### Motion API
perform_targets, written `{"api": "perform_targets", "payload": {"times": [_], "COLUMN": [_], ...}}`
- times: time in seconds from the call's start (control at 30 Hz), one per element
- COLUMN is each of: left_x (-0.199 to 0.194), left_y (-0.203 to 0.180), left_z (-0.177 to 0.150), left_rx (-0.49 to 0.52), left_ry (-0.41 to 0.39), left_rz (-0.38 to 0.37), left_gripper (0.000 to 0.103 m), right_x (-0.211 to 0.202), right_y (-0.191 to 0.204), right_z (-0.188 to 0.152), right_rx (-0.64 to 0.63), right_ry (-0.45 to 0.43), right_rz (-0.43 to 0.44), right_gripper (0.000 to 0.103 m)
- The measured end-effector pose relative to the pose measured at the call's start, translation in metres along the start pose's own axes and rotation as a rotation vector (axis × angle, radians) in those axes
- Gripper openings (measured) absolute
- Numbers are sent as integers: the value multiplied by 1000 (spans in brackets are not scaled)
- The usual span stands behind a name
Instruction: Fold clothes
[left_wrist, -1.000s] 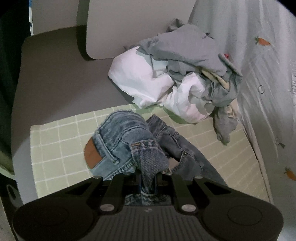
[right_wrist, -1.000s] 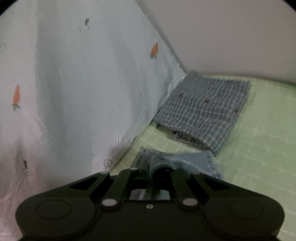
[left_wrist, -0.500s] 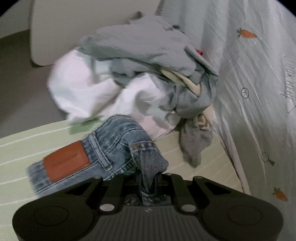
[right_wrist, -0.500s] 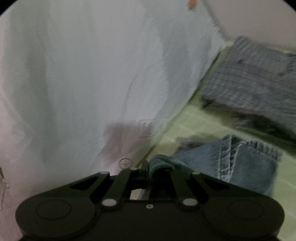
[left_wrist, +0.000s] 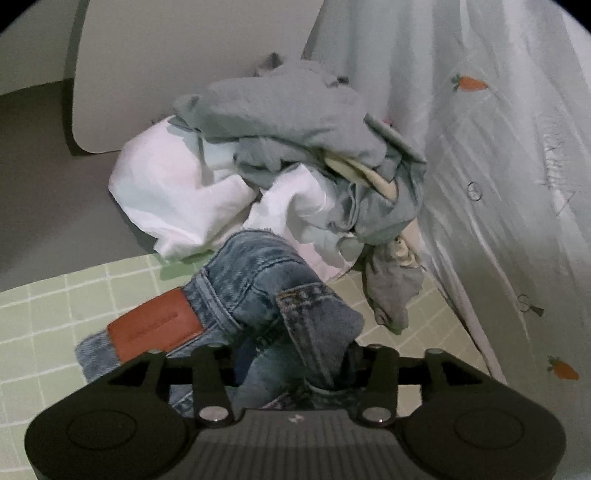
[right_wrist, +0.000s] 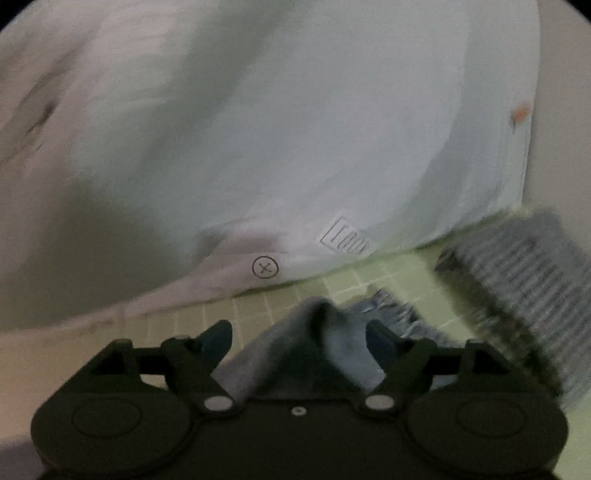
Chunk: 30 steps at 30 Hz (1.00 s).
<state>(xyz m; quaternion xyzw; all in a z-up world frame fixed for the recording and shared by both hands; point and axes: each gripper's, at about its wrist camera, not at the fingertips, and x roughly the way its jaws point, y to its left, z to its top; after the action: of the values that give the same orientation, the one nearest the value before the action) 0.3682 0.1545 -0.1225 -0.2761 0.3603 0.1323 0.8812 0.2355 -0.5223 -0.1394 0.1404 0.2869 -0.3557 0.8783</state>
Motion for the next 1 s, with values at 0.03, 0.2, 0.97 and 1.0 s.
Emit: {"api": "perform_targets", "payload": {"times": [0.03, 0.2, 0.97, 1.0], "left_x": [-4, -13, -10, -4], "left_y": [4, 22, -86, -92], "left_z": [1, 5, -112, -127], "left_rx": [-14, -227, 562, 634], "left_ry": [3, 35, 290, 332], "left_rz": [-17, -149, -161, -177], "left_gripper": [52, 52, 24, 24], "right_x": [-7, -27, -47, -44], "right_y": [1, 6, 150, 156], "right_z": [-2, -9, -101, -105], "right_rx": [-22, -23, -385, -412], "right_ry": [-4, 9, 211, 233], "right_rz": [-3, 61, 416, 439], "right_gripper": [83, 83, 32, 32]}}
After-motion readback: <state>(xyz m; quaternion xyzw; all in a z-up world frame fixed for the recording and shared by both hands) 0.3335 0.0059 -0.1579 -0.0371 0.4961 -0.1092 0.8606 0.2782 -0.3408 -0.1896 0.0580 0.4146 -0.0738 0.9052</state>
